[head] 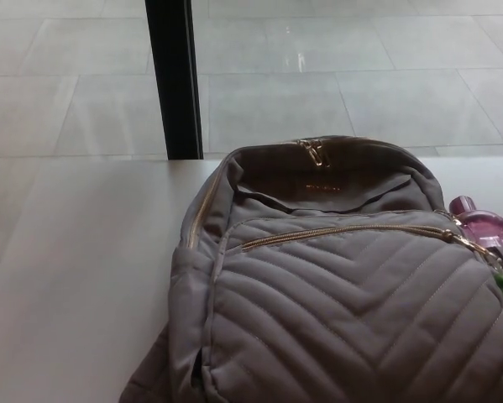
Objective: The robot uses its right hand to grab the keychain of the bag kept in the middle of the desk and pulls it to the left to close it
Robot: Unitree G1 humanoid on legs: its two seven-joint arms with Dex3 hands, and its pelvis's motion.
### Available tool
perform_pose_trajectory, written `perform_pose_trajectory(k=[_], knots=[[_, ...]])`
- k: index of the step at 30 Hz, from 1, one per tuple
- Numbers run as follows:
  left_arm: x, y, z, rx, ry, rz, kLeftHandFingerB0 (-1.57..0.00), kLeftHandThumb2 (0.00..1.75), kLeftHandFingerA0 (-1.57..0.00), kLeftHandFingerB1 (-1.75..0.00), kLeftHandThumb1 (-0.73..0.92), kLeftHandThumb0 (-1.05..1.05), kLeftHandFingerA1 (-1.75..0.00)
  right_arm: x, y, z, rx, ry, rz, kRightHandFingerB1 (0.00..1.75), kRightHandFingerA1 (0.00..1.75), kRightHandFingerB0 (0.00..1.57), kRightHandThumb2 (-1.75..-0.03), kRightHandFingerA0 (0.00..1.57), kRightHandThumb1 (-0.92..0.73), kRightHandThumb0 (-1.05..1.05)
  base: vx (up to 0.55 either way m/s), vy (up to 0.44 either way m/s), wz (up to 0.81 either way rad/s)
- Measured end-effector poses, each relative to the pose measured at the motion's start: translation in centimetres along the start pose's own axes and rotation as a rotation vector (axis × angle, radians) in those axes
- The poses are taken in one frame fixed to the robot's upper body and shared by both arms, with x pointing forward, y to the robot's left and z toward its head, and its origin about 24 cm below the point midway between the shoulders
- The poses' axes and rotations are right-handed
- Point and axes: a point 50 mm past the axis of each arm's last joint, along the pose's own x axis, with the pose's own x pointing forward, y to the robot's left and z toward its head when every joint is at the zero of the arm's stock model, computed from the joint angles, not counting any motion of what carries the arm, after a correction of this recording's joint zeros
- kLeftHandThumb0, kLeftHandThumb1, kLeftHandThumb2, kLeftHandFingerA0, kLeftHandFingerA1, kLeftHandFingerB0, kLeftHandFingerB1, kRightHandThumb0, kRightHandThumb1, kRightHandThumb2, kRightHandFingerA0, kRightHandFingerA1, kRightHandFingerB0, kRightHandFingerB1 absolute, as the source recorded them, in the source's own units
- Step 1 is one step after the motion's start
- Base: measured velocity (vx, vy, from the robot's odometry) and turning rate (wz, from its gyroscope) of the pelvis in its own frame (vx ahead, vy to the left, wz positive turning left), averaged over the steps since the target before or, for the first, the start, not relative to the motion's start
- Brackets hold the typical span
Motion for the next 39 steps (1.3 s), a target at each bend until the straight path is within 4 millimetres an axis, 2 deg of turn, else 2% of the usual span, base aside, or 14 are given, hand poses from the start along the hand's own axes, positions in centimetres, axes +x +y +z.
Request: perform_pose_trajectory(k=[1,2,3,15,24,25,26,27,28,31,32,33,34,39], knots=[[0.0,0.0,0.0,0.000,0.000,0.000,-0.40,0.62,-0.61,-0.40,0.72,-0.62,-0.57,0.2,0.3,1.0,0.008,-0.039,0.011,0.29,0.53,0.26,-0.59,0.60,-0.62,-0.75,0.00,0.000,0.00],[0.0,0.0,0.0,0.000,0.000,0.000,-0.40,0.62,-0.61,-0.40,0.72,-0.62,-0.57,0.3,0.6,1.7,0.013,-0.069,0.020,0.29,0.53,0.26,-0.59,0.60,-0.62,-0.75,0.00,0.000,0.00],[0.0,0.0,0.0,0.000,0.000,0.000,-0.33,0.94,-0.56,-0.52,0.57,-0.66,-0.65,0.4,1.0,2.9,0.018,-0.117,0.037,0.28,0.44,0.19,-0.59,0.56,-0.61,-0.58,0.00,0.000,0.00],[0.0,-0.1,0.2,-0.001,-0.006,-0.006,-0.35,0.94,-0.58,-0.53,0.57,-0.67,-0.66,-0.4,9.4,12.0,-0.038,-0.453,0.452,0.28,0.52,0.18,-0.58,0.47,-0.60,-0.60,0.00,0.000,0.00],[0.0,0.0,0.0,-0.011,-0.006,-0.012,-0.35,0.94,-0.58,-0.52,0.57,-0.65,-0.65,-1.0,12.8,11.9,-0.177,-0.451,0.652,0.29,0.61,0.23,-0.59,0.49,-0.64,-0.57,0.00,0.000,0.00],[0.0,0.0,0.1,-0.011,-0.008,-0.012,-0.35,0.94,-0.58,-0.52,0.57,-0.65,-0.65,-1.1,13.0,11.9,-0.193,-0.450,0.661,0.43,0.67,0.16,-0.85,0.47,-0.50,-0.60,0.00,0.000,0.00],[0.0,0.0,0.1,-0.010,-0.009,-0.012,-0.35,0.93,-0.58,-0.52,0.57,-0.65,-0.65,-1.0,13.1,11.8,-0.204,-0.450,0.664,0.29,0.62,0.23,-0.59,0.51,-0.64,-0.57,0.00,0.000,0.00],[0.0,0.0,0.2,-0.011,-0.009,-0.013,-0.36,0.93,-0.59,-0.52,0.56,-0.65,-0.66,-1.0,13.2,11.8,-0.215,-0.448,0.665,0.43,0.68,0.16,-0.85,0.51,-0.50,-0.61,0.00,0.000,0.00],[0.0,0.0,0.1,-0.013,-0.008,-0.012,-0.35,0.94,-0.57,-0.53,0.56,-0.65,-0.66,-0.9,13.2,11.7,-0.232,-0.446,0.665,0.30,0.65,0.23,-0.59,0.54,-0.63,-0.56,0.00,0.000,0.00],[0.0,0.1,0.1,-0.016,-0.007,-0.012,-0.34,0.95,-0.55,-0.52,0.56,-0.65,-0.66,-0.6,13.2,11.6,-0.272,-0.439,0.661,0.29,0.66,0.23,-0.59,0.57,-0.63,-0.58,0.00,0.000,0.00],[0.0,0.1,0.0,-0.016,-0.006,-0.011,-0.33,0.95,-0.55,-0.52,0.56,-0.65,-0.66,-0.4,13.2,11.5,-0.299,-0.433,0.658,0.43,0.70,0.17,-0.85,0.57,-0.52,-0.67,0.00,0.000,0.00],[0.0,0.1,0.1,-0.016,-0.006,-0.012,-0.40,0.61,-0.60,-0.39,0.71,-0.62,-0.55,-0.2,13.2,11.3,-0.316,-0.427,0.654,0.30,0.66,0.24,-0.60,0.60,-0.64,-0.60,0.00,0.000,0.00],[0.0,0.1,0.1,-0.018,-0.007,-0.012,-0.35,0.93,-0.58,-0.52,0.57,-0.65,-0.66,-0.1,13.1,11.2,-0.331,-0.420,0.651,0.30,0.66,0.24,-0.60,0.60,-0.65,-0.58,0.00,0.000,0.00],[0.0,0.0,0.2,-0.011,-0.008,-0.013,-0.34,0.94,-0.55,-0.52,0.56,-0.66,-0.64,0.5,12.9,11.2,-0.395,-0.411,0.636,0.30,0.64,0.25,-0.59,0.61,-0.64,-0.51,0.00,0.000,0.00]])
